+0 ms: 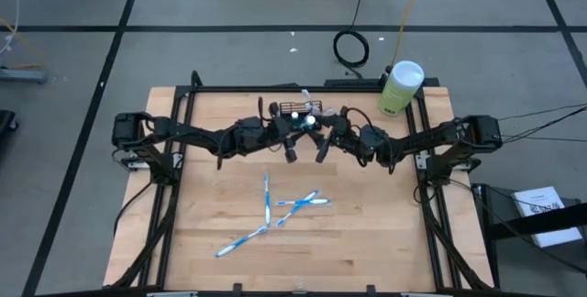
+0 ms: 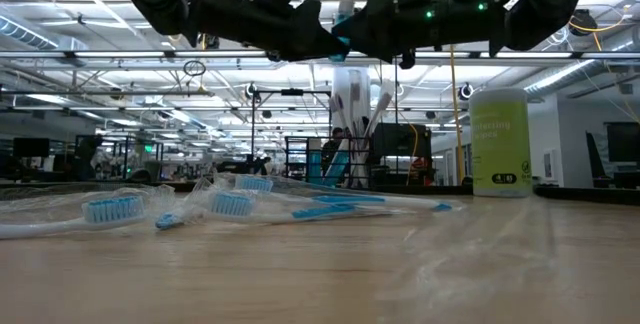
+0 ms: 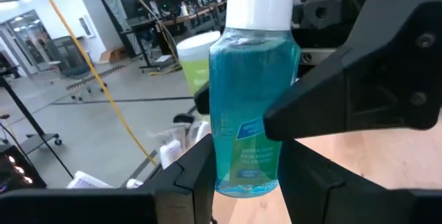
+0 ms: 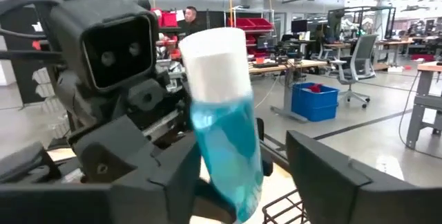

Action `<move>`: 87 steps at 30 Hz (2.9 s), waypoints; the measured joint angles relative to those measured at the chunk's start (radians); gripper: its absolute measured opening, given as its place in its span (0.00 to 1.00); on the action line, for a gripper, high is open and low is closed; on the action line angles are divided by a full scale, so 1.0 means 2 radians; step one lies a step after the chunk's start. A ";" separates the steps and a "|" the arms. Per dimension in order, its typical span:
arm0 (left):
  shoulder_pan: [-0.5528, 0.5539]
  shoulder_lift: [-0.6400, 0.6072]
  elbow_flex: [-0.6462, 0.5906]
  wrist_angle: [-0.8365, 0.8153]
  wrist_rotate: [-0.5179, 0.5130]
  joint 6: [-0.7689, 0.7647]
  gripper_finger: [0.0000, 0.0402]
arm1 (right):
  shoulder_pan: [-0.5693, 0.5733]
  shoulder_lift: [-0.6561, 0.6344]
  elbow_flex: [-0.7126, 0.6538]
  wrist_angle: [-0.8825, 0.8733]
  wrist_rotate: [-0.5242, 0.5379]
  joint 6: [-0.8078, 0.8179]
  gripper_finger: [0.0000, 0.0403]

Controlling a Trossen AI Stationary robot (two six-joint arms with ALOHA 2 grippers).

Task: Pick & Place toothbrushing station
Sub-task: Put the blue mouthwash into the middle compartment of the wire organizer

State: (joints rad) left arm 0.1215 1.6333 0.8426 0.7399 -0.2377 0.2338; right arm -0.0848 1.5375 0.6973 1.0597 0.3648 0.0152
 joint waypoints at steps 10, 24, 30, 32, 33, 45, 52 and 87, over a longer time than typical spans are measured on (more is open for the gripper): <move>-0.001 0.000 0.000 0.006 0.002 -0.047 0.35 | -0.003 0.000 0.000 0.003 -0.005 -0.017 0.20; -0.021 -0.001 0.000 -0.021 0.000 -0.133 0.54 | -0.002 -0.005 -0.001 0.002 -0.020 -0.035 0.19; -0.033 -0.001 0.000 -0.104 0.014 -0.175 0.54 | -0.003 -0.015 -0.001 0.002 -0.044 -0.044 0.19; -0.037 0.001 0.000 -0.126 0.021 -0.187 0.54 | -0.004 -0.016 0.000 0.004 -0.046 -0.044 0.19; -0.039 0.000 0.000 -0.132 0.021 -0.192 0.54 | -0.003 -0.017 0.000 -0.004 -0.050 -0.044 0.19; -0.050 -0.074 0.000 -0.233 0.066 -0.183 0.54 | -0.004 -0.089 -0.001 -0.198 -0.239 -0.011 0.19; -0.040 -0.098 0.054 -0.284 0.124 -0.167 0.54 | -0.003 -0.095 -0.001 -0.241 -0.299 0.001 0.19; -0.026 -0.029 0.163 -0.362 0.186 -0.075 0.54 | 0.003 -0.089 0.000 -0.260 -0.300 0.000 0.19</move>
State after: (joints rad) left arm 0.0688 1.5762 1.1690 0.0151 0.1347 0.0841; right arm -0.0779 1.3602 0.6964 0.5406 -0.2360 0.0152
